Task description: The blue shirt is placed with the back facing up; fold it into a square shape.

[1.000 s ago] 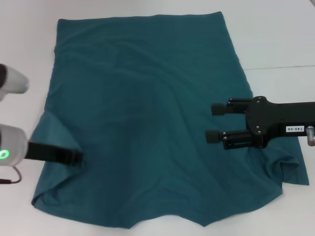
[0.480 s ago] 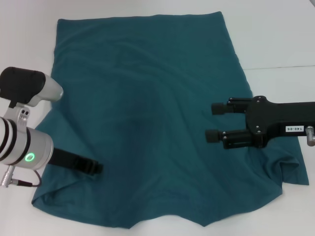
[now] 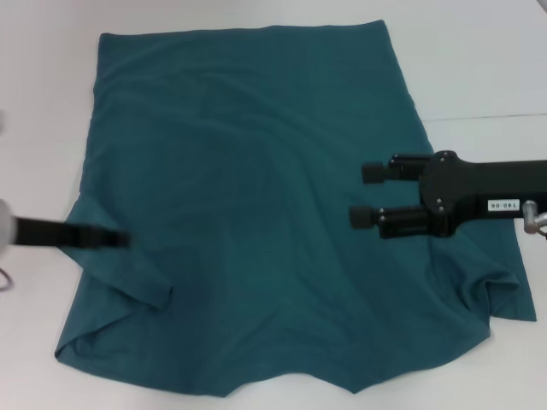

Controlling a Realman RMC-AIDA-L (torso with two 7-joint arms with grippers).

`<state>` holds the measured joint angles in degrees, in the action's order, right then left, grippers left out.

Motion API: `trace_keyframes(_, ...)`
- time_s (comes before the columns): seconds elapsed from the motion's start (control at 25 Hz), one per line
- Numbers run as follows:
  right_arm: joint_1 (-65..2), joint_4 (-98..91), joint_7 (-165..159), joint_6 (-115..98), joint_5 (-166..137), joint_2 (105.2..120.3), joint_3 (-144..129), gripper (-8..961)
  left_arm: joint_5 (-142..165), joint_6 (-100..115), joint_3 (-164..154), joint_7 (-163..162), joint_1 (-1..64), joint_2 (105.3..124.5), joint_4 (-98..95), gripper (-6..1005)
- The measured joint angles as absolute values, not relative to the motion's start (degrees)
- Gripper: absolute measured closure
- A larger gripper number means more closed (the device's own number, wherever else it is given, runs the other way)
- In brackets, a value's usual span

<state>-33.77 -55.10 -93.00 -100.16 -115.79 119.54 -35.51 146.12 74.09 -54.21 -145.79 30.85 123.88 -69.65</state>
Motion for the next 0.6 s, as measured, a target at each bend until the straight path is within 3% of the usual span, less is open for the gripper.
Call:
trace_keyframes(0.12, -34.21, -55.09, -94.73, -99.2, -115.6, 119.49, -35.76, 86, 145.84, 70.91, -47.12, -145.98, 31.74, 123.32, -66.54, 597)
trace_keyframes(0.24, -35.0, -55.15, -96.29, -98.83, -115.57, 119.39, -35.77, 86, 145.38, 67.21, -43.22, -145.98, 33.37, 122.11, -60.12, 362)
trace_keyframes(0.44, -36.65, -55.25, -97.77, -98.38, -115.67, 119.23, -35.77, 86, 145.42, 59.59, -42.86, -144.8, 36.38, 120.4, -48.79, 150)
trace_keyframes(0.6, -37.56, -55.27, -97.91, -97.52, -115.76, 119.37, -36.03, 86, 145.28, 55.65, -42.93, -141.8, 36.34, 121.54, -48.51, 151)
